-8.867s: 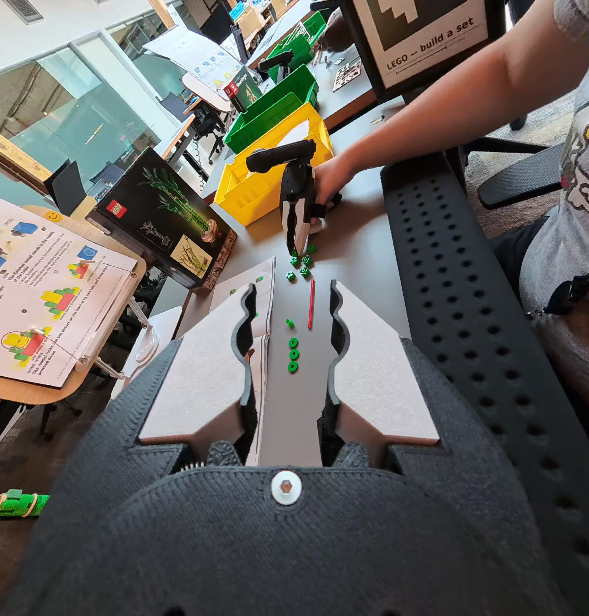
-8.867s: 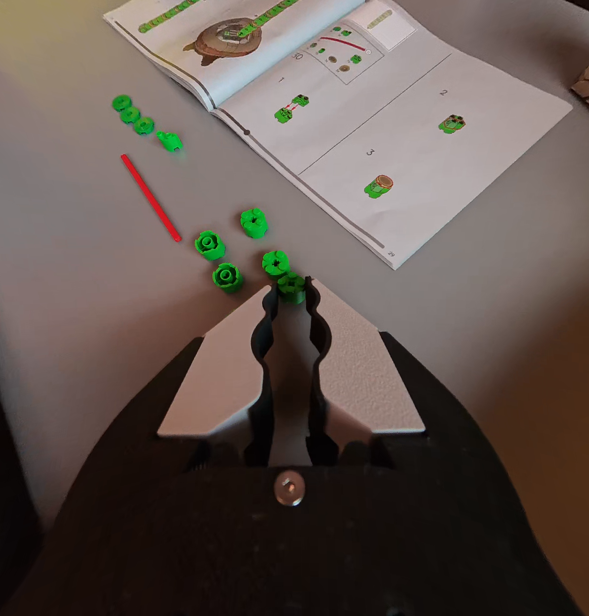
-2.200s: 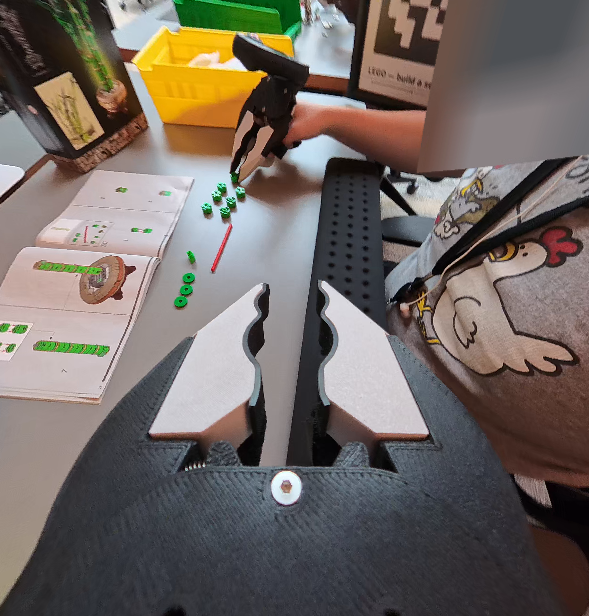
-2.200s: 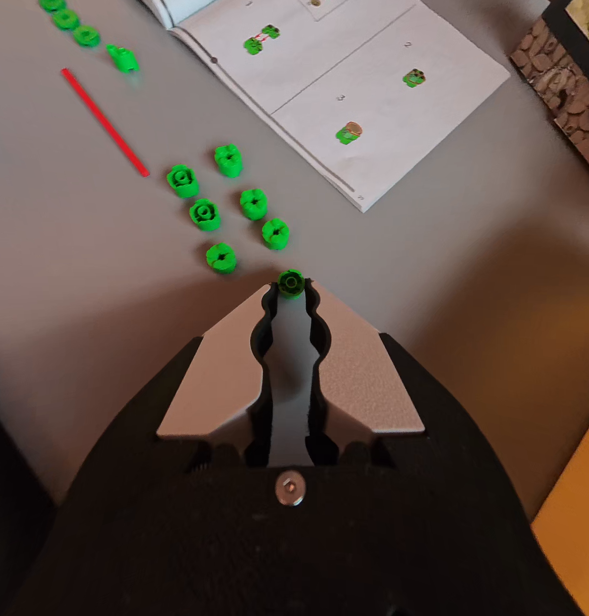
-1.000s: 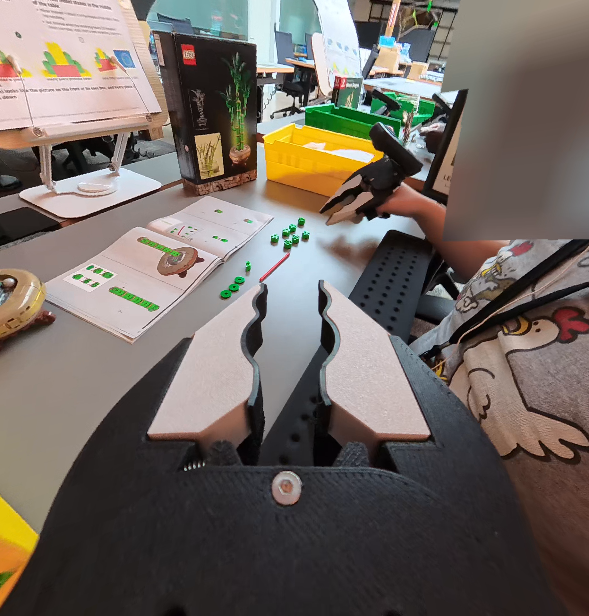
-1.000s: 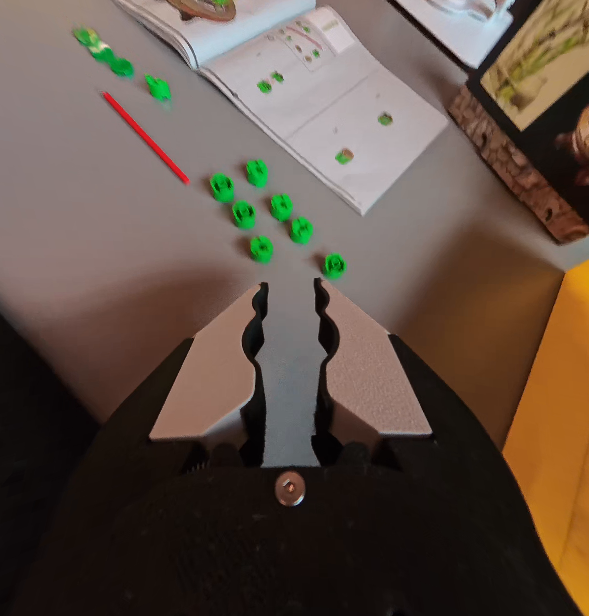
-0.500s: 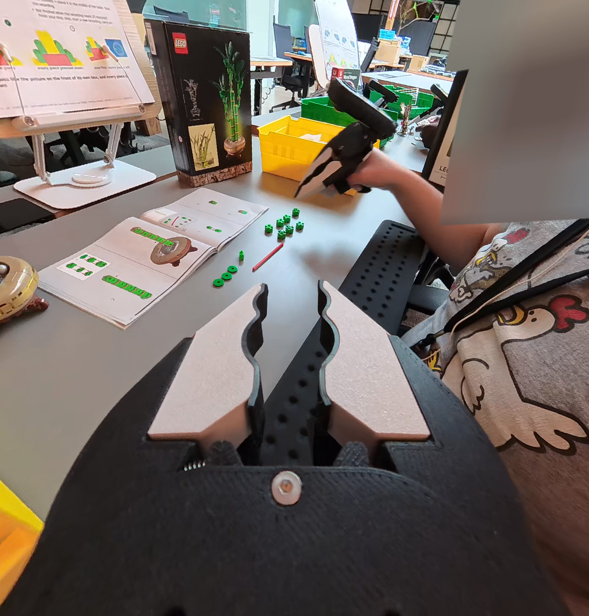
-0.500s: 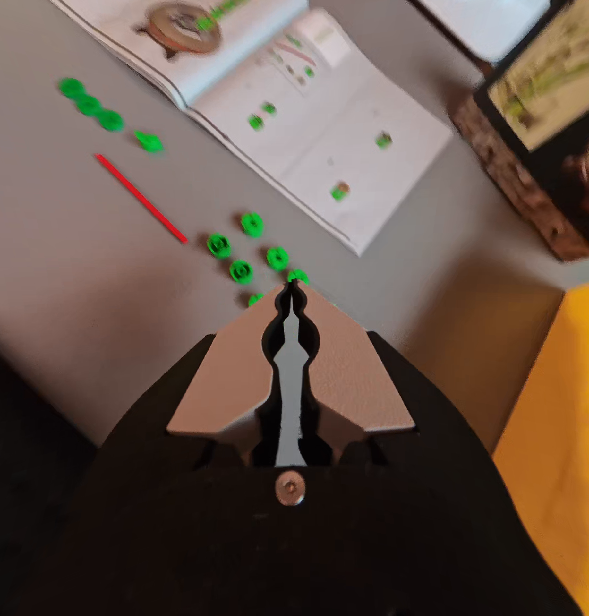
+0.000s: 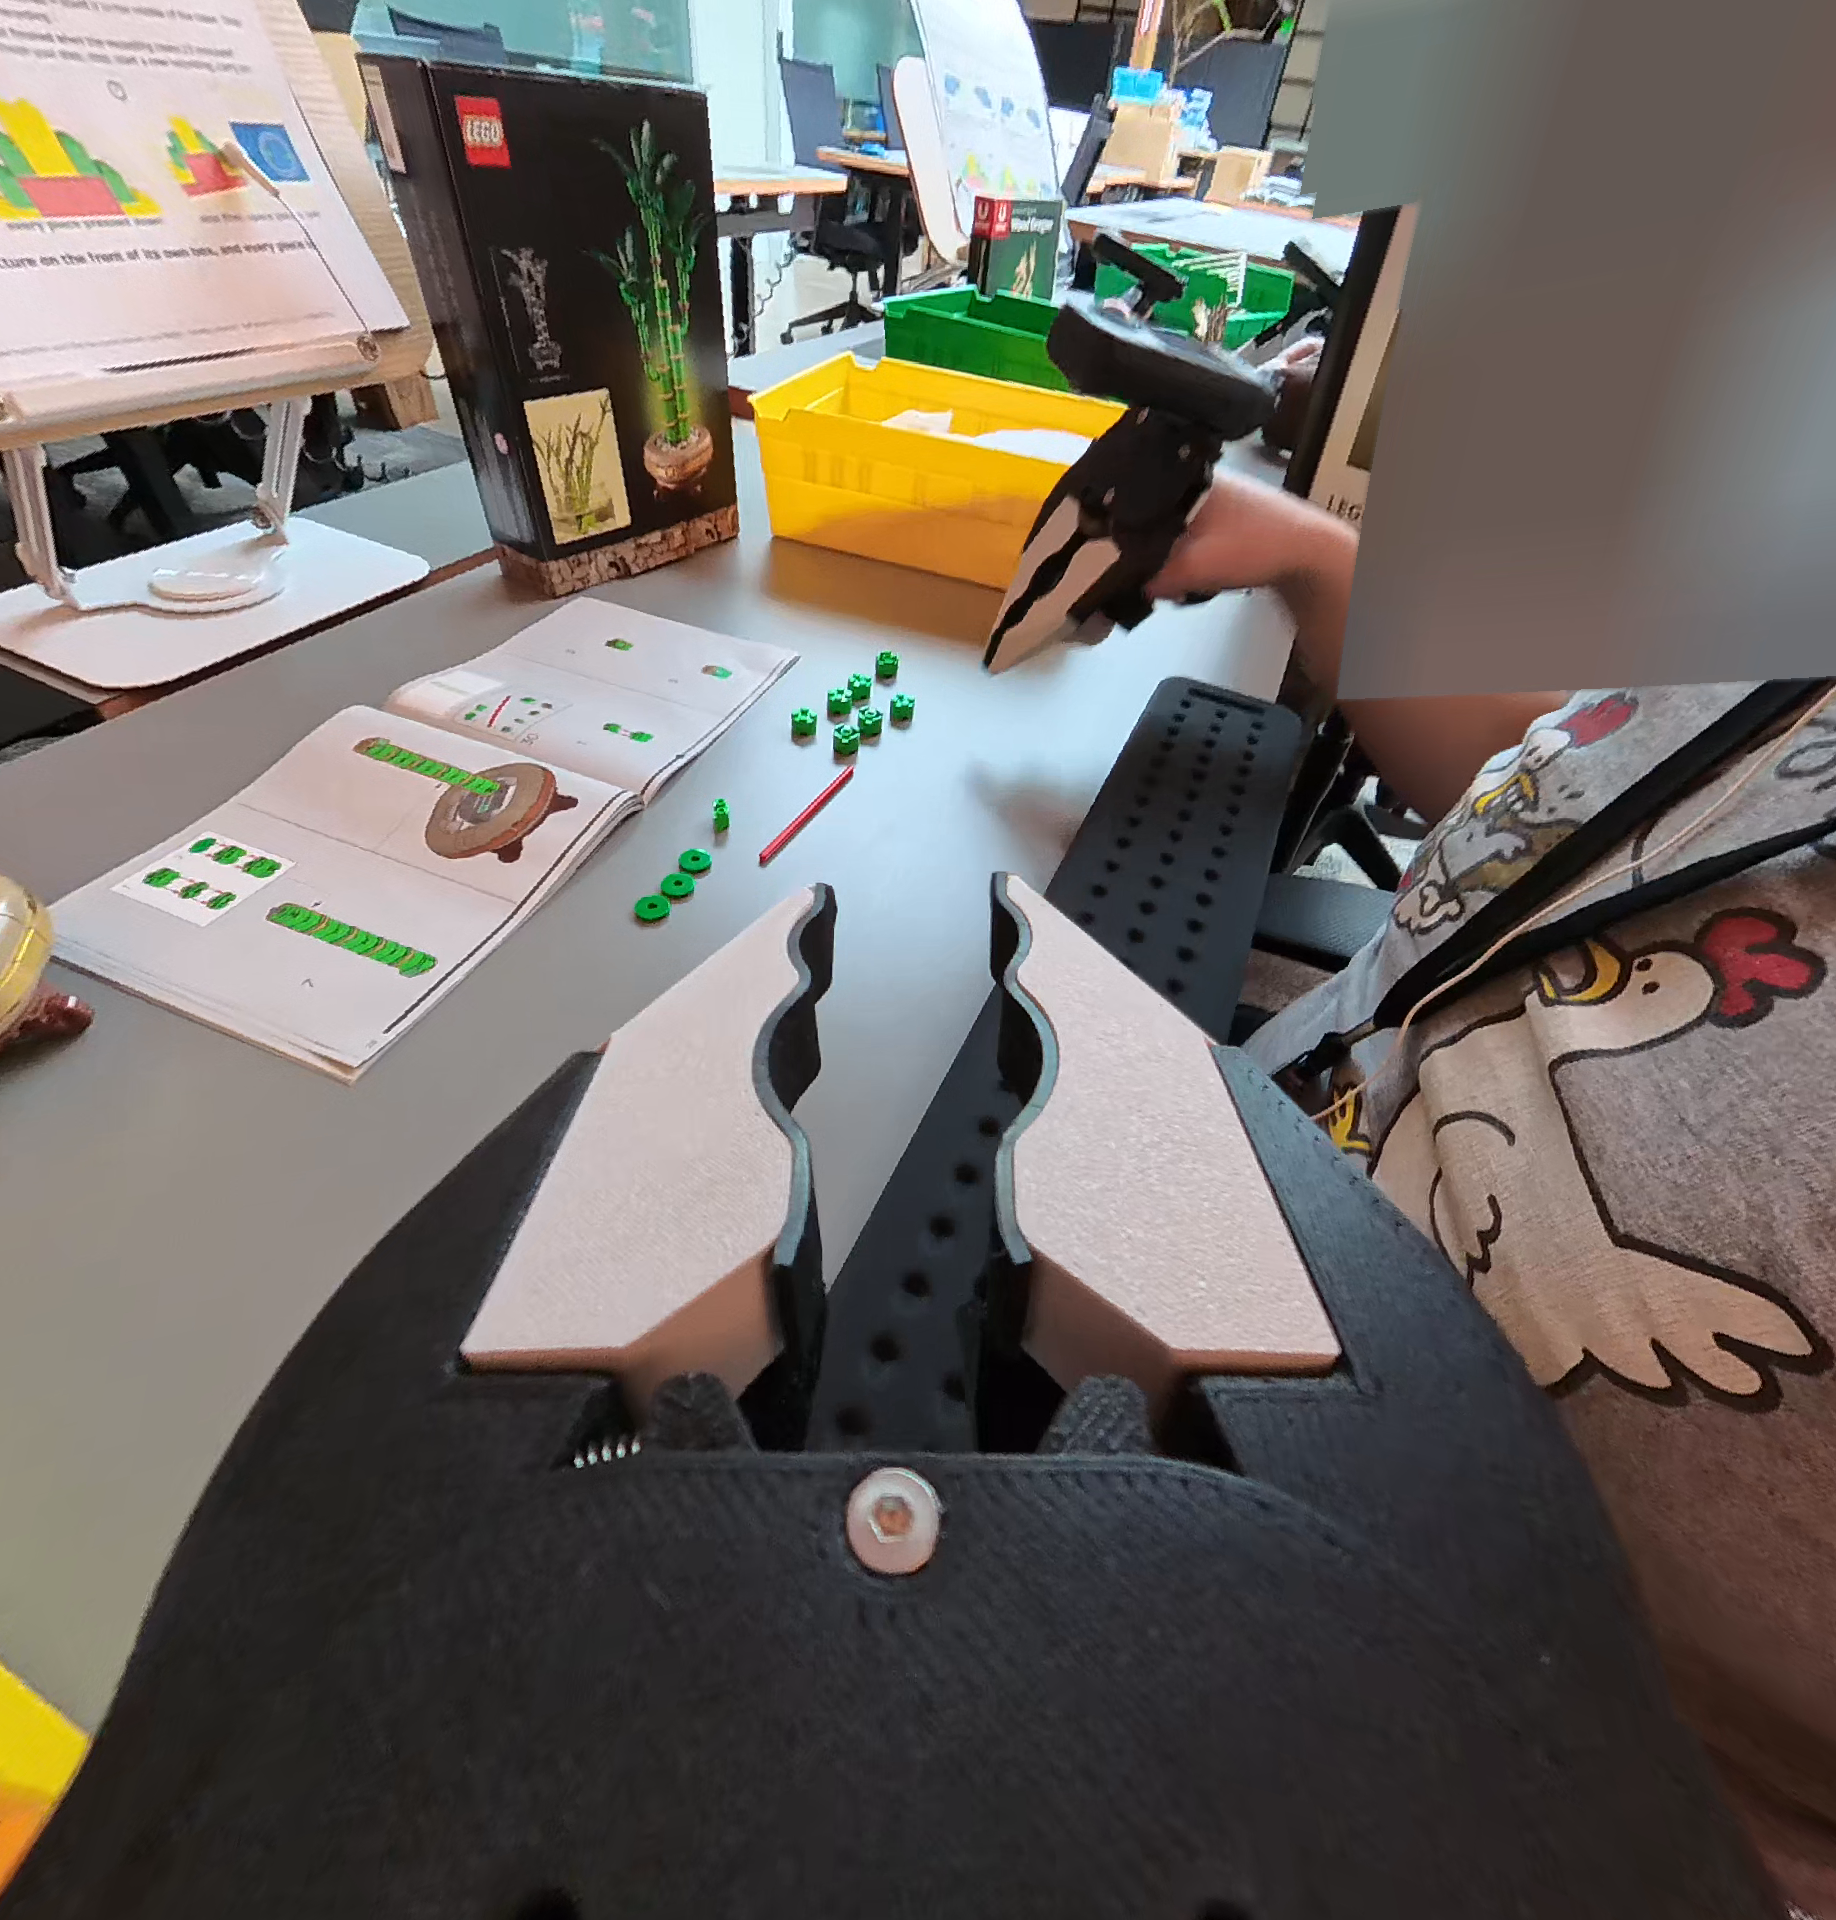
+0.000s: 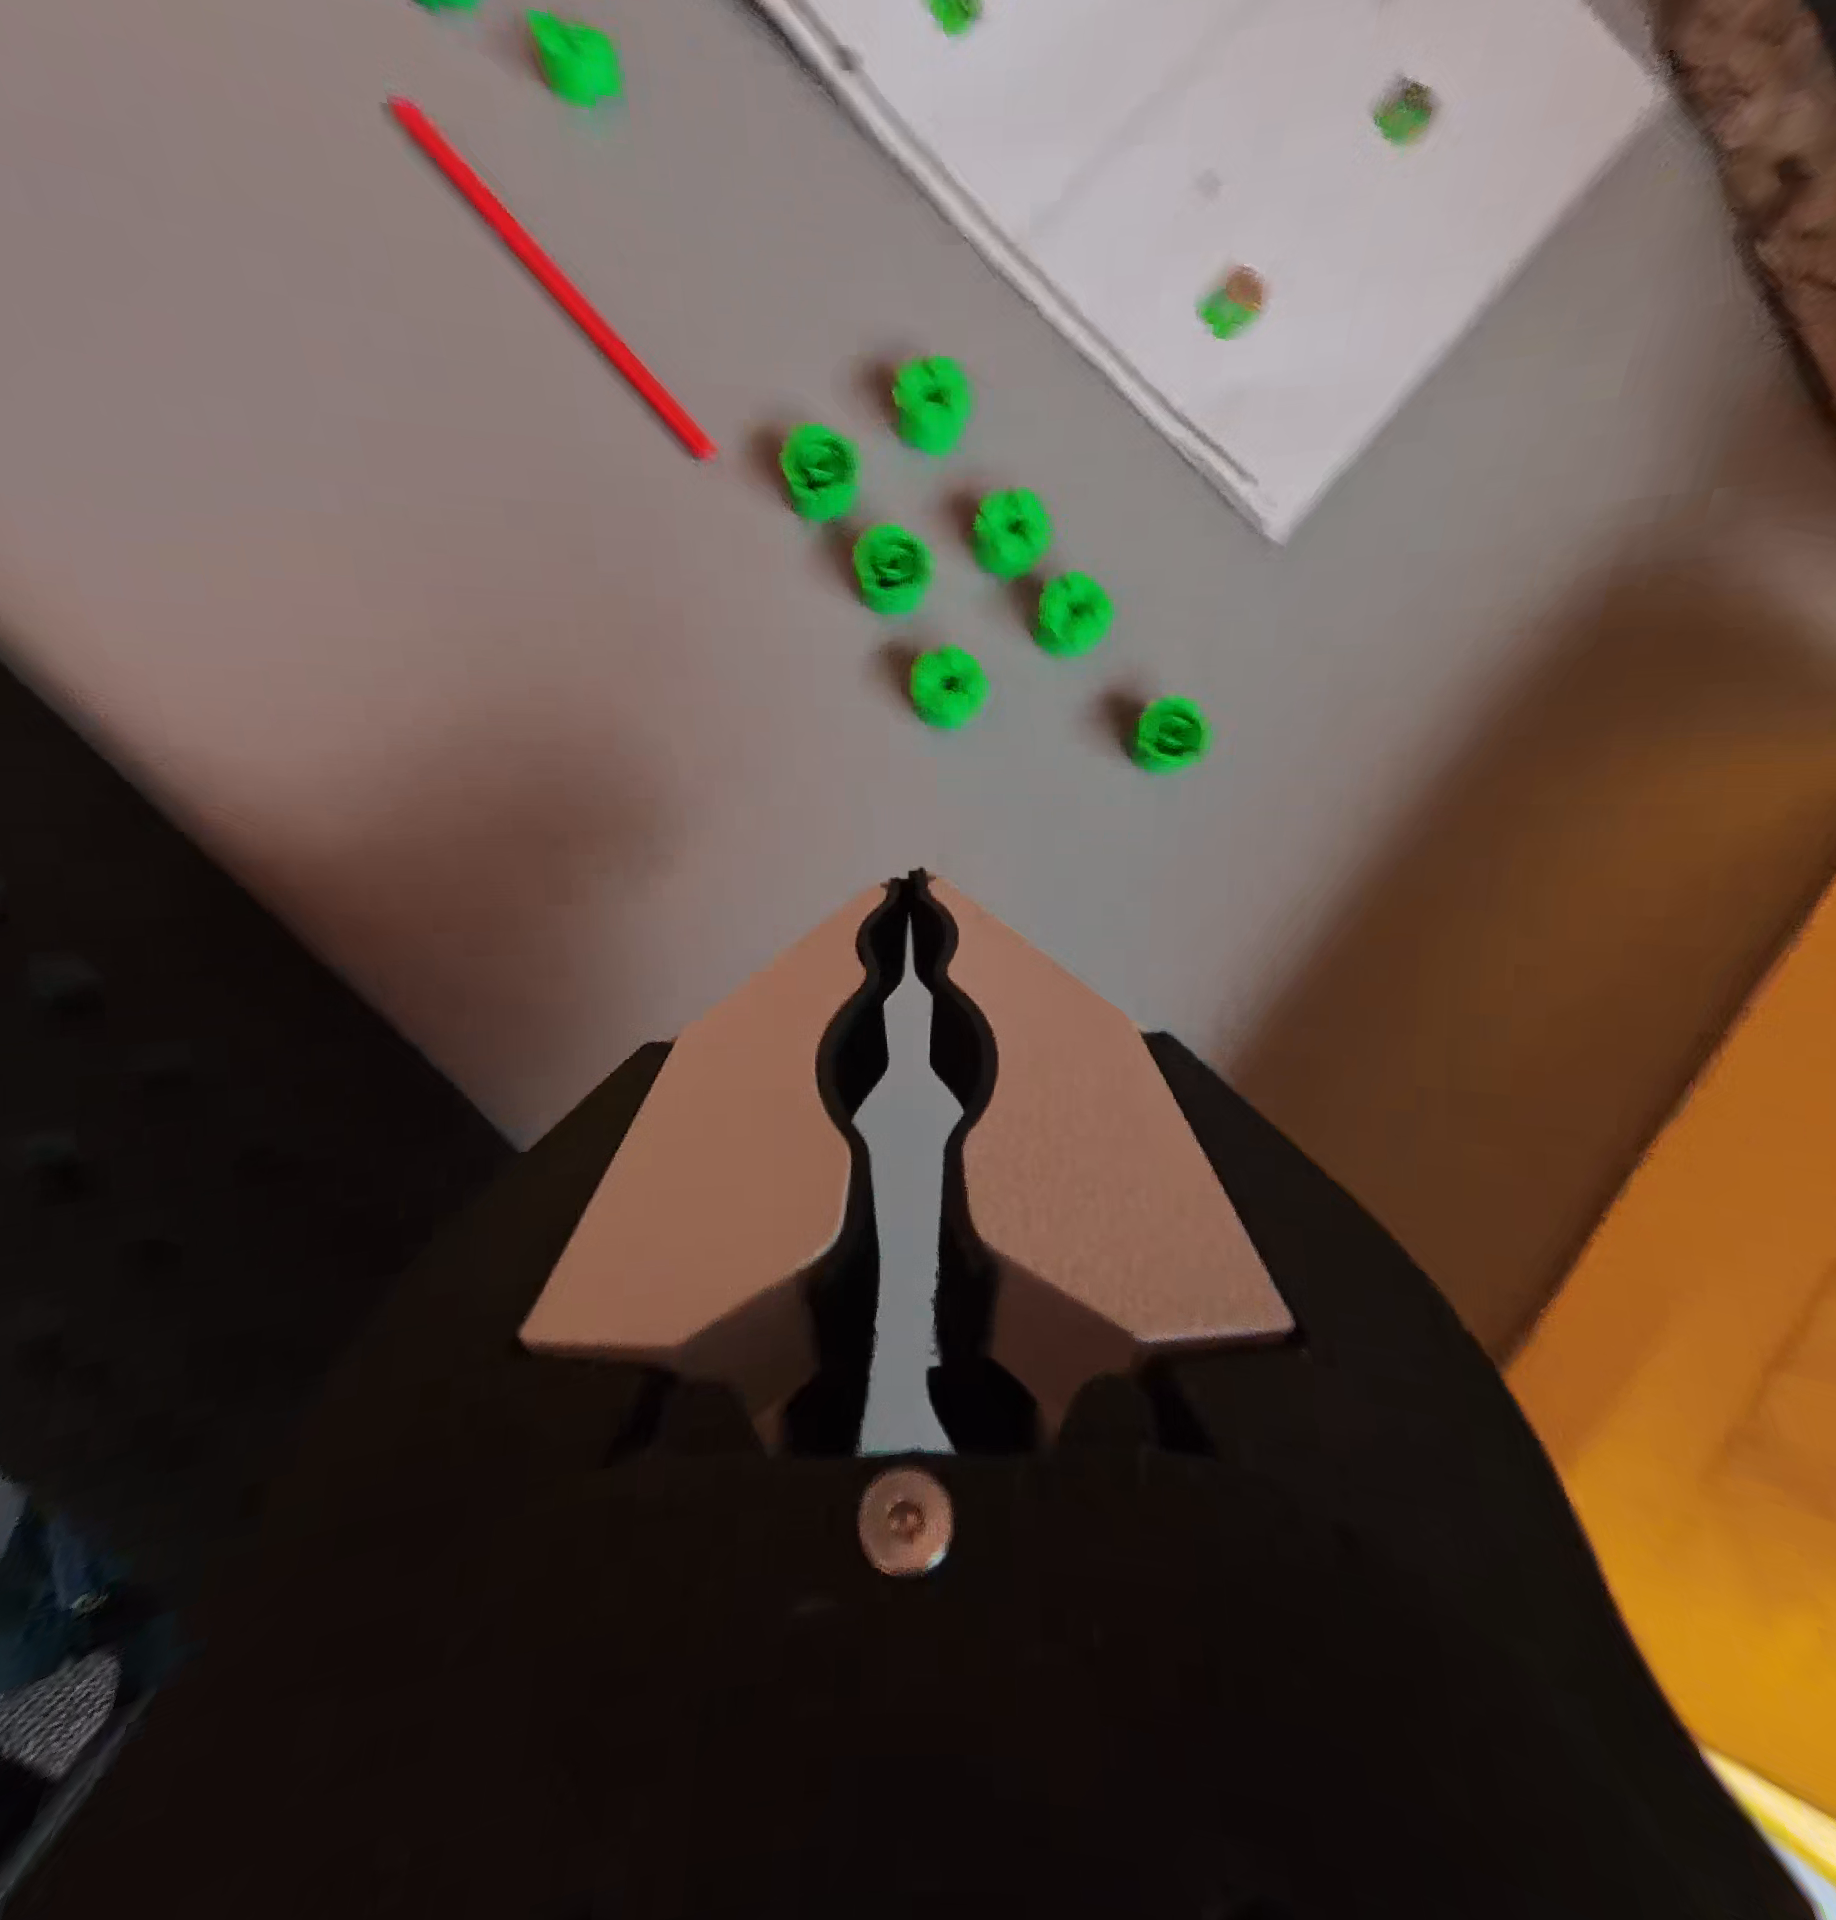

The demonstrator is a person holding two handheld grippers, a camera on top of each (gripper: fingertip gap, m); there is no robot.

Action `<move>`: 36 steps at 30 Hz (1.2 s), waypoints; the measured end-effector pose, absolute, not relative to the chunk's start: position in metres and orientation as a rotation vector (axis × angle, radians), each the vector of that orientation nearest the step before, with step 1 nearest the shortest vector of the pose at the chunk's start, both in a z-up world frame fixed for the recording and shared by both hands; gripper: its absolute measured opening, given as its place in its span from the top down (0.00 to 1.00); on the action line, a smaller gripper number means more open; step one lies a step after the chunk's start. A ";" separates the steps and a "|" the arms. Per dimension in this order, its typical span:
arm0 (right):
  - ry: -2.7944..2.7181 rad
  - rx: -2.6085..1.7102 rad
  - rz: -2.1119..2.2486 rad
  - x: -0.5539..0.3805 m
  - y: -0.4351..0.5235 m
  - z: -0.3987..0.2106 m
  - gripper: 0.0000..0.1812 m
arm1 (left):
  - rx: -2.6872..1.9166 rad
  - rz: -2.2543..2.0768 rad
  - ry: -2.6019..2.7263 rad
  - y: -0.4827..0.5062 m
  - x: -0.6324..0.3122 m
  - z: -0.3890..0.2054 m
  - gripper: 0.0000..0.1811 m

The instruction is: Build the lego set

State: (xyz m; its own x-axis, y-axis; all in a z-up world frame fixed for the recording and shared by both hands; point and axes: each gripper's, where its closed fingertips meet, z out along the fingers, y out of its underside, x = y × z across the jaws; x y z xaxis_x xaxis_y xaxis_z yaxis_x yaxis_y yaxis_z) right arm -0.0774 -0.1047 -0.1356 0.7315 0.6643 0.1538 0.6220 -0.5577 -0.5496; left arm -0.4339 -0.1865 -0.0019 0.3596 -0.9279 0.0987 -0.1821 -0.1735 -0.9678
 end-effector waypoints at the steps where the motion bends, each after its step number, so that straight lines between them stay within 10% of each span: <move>1: -0.939 -2.325 0.039 -0.066 -0.098 -0.128 1.00 | -1.618 -0.922 1.013 -0.186 -0.435 -0.002 0.84; 36: -0.699 -1.889 0.013 -0.062 -0.020 -0.102 1.00 | -1.661 -0.498 0.704 -0.130 -0.525 0.031 0.83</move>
State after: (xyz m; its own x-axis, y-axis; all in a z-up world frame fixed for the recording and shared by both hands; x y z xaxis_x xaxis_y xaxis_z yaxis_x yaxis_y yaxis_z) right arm -0.0624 -0.0204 -0.1020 0.8279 0.4709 0.3046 0.4590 -0.2568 -0.8505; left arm -0.5248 -0.1299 0.0306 0.7250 -0.6866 -0.0534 -0.1787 -0.1127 -0.9774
